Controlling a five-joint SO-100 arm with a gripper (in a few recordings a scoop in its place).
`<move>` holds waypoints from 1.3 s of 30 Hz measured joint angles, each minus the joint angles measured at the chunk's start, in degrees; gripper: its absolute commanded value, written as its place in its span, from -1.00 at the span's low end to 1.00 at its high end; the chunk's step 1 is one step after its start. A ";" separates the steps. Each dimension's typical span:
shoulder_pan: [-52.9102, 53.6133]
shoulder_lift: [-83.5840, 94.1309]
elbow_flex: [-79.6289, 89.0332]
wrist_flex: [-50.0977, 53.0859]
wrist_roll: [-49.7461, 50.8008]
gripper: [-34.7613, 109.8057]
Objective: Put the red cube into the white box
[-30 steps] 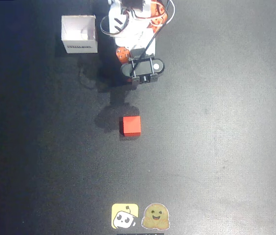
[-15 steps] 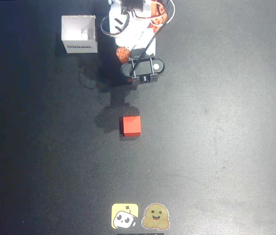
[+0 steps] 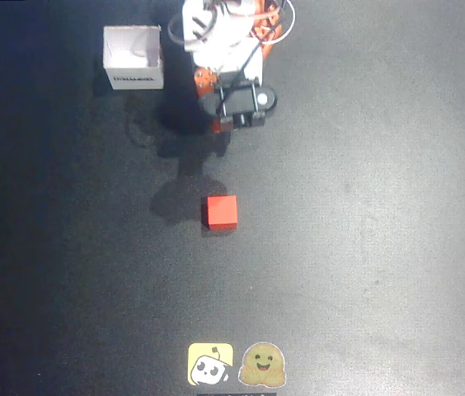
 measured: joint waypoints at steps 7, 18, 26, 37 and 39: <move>0.18 -14.68 -10.81 -4.04 0.00 -0.36; 0.26 -45.79 -22.24 -18.54 0.00 -0.34; 0.09 -61.44 -28.48 -24.52 -0.35 -0.33; -0.18 -72.69 -34.28 -27.51 -2.02 -0.32; -0.18 -73.13 -34.37 -28.56 -2.64 -0.30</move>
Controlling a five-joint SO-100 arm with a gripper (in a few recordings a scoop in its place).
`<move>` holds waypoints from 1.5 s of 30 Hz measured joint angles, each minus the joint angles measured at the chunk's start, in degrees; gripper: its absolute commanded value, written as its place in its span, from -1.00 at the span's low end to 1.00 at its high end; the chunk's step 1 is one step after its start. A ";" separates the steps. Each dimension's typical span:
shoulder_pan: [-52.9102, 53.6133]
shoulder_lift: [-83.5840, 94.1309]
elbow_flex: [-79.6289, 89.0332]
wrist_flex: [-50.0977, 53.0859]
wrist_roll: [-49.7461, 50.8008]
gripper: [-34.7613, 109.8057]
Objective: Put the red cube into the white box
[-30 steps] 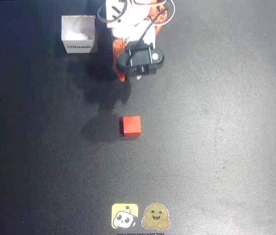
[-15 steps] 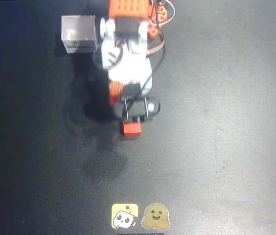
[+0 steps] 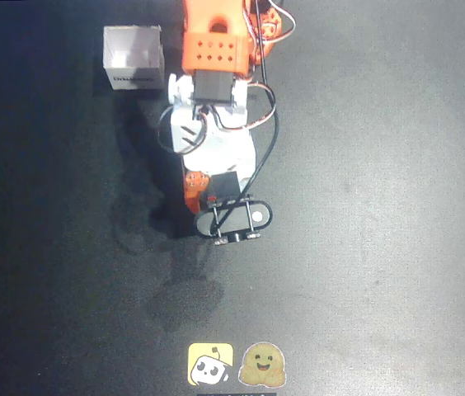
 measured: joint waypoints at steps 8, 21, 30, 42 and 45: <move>0.00 -0.09 -0.35 -0.97 -0.35 -0.28; -0.09 -0.26 0.53 -1.93 0.18 -0.14; -4.83 0.18 7.91 -8.61 2.37 -0.14; -5.10 -0.26 12.30 -16.08 2.64 -0.29; -5.10 -1.76 12.30 -17.49 2.64 -0.42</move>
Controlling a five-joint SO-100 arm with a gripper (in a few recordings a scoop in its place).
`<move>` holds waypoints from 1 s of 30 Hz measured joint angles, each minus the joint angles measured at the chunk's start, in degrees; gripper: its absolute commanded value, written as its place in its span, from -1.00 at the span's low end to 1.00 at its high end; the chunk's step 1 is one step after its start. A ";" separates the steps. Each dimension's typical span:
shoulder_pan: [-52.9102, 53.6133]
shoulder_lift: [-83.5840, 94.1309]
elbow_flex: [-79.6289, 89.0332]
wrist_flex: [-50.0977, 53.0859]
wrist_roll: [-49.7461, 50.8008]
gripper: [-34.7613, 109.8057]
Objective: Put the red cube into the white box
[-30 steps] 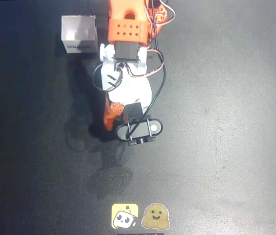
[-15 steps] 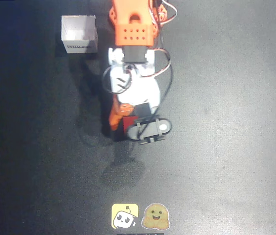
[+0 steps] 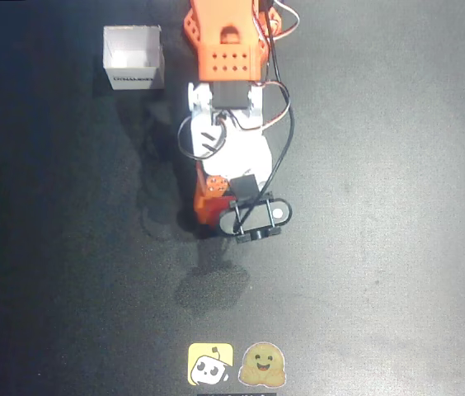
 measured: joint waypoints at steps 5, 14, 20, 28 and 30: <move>0.09 -1.32 0.00 -1.49 0.00 -0.52; 1.76 0.35 0.00 0.79 -0.70 -0.52; 5.63 8.96 -7.56 17.93 -3.08 -0.52; 13.45 20.74 -14.94 40.17 -2.55 -0.52; 17.93 22.85 -15.21 43.95 -2.29 -0.52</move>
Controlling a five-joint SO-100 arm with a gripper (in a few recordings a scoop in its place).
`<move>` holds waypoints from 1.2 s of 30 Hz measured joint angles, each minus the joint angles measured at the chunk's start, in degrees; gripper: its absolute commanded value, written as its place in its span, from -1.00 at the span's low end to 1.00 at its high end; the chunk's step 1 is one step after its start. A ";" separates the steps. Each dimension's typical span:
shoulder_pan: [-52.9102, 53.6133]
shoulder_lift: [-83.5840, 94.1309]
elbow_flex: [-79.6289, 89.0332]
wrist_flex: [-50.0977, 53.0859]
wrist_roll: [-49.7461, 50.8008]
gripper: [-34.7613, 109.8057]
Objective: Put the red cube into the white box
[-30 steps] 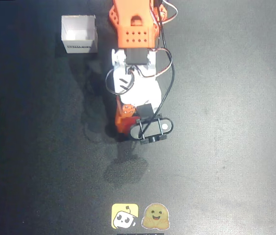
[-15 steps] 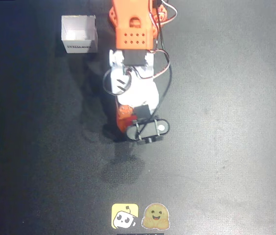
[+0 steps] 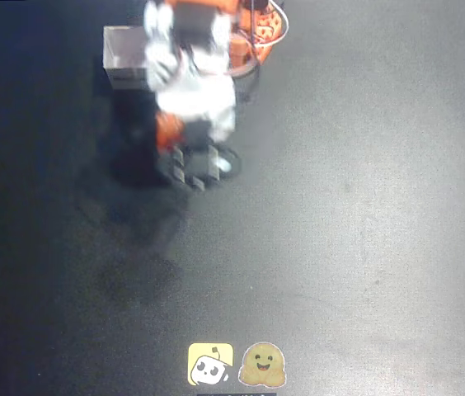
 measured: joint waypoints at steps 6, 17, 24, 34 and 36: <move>15.03 1.23 -0.79 7.21 0.09 -0.52; 38.06 -1.85 -8.61 16.70 -3.16 -0.52; 49.13 -6.42 -10.46 17.49 -9.14 -0.52; 52.03 -10.55 -10.46 17.93 -10.81 -0.52; 52.29 -10.55 -10.46 18.28 -11.25 -0.52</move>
